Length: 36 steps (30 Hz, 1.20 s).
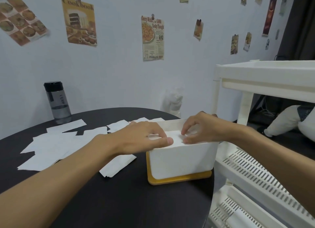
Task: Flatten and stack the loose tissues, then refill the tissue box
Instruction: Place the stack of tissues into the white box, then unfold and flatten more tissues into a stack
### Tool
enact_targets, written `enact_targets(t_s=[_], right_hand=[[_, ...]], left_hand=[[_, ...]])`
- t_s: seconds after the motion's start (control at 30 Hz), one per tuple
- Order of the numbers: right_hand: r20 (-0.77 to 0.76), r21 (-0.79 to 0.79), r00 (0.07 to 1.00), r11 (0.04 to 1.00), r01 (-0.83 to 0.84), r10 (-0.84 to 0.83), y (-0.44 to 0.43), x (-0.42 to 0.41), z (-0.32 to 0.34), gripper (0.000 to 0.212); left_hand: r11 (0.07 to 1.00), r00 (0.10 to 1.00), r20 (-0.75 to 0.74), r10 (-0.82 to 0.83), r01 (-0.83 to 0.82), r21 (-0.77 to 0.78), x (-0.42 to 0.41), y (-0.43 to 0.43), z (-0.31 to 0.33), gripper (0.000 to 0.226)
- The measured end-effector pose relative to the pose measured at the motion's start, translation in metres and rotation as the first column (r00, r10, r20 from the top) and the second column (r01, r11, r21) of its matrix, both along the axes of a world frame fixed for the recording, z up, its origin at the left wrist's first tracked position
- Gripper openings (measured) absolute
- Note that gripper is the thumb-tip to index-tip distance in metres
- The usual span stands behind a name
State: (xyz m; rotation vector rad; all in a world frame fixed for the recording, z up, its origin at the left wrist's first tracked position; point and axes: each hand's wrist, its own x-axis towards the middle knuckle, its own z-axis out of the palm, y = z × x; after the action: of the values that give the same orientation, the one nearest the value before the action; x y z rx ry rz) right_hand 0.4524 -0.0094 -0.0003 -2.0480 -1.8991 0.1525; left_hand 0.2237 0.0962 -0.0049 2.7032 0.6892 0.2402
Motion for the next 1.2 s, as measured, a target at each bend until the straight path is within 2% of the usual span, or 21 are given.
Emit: enact_targets(t_s=[0.1, 0.17, 0.3, 0.4, 0.63, 0.8, 0.9, 1.03, 1.1, 1.2], right_hand=[[-0.001, 0.038, 1.0, 0.999, 0.016, -0.016, -0.003, -0.005, 0.004, 0.026], [-0.056, 0.095, 0.998, 0.995, 0.017, -0.011, -0.005, -0.012, 0.013, 0.023], [-0.132, 0.214, 0.982, 0.971, -0.107, 0.137, -0.006, -0.048, 0.035, 0.005], [-0.122, 0.241, 0.958, 0.944, -0.224, 0.259, 0.0, -0.09, 0.045, 0.004], [-0.19, 0.21, 0.867, 0.881, -0.423, 0.461, 0.033, -0.2, 0.033, 0.01], [-0.223, 0.154, 0.865, 0.892, -0.424, 0.45, 0.073, -0.249, -0.014, 0.013], [-0.214, 0.12, 0.912, 0.936, -0.331, 0.349, 0.093, -0.261, -0.055, 0.014], [-0.148, 0.18, 0.936, 0.94, -0.291, 0.318, 0.104, -0.272, -0.085, 0.012], [-0.106, 0.227, 0.948, 0.936, -0.27, 0.3, 0.108, -0.277, -0.087, 0.013], [-0.063, 0.278, 0.964, 0.932, -0.233, 0.26, 0.118, -0.28, -0.089, 0.019]], left_hand=[[1.0, 1.0, 0.02, 0.012, -0.013, 0.012, -0.001, -0.003, 0.001, 0.058], [1.0, 0.994, 0.107, 0.023, -0.024, 0.009, -0.006, -0.006, 0.002, 0.057], [0.99, 0.937, 0.328, 0.124, -0.093, -0.108, -0.036, -0.002, 0.012, 0.055], [0.973, 0.89, 0.395, 0.228, -0.191, -0.132, -0.074, 0.003, 0.017, 0.045], [0.885, 0.811, 0.368, 0.454, -0.458, -0.082, -0.178, 0.019, -0.007, 0.017], [0.752, 0.71, 0.305, 0.635, -0.658, -0.038, -0.238, 0.033, -0.042, 0.009], [0.668, 0.647, 0.226, 0.728, -0.744, -0.021, -0.255, 0.04, -0.064, 0.02], [0.641, 0.634, 0.18, 0.752, -0.767, 0.02, -0.257, 0.051, -0.082, 0.041], [0.632, 0.628, 0.186, 0.756, -0.774, 0.047, -0.253, 0.057, -0.083, 0.043], [0.62, 0.629, 0.181, 0.756, -0.777, 0.112, -0.248, 0.065, -0.081, 0.034]])
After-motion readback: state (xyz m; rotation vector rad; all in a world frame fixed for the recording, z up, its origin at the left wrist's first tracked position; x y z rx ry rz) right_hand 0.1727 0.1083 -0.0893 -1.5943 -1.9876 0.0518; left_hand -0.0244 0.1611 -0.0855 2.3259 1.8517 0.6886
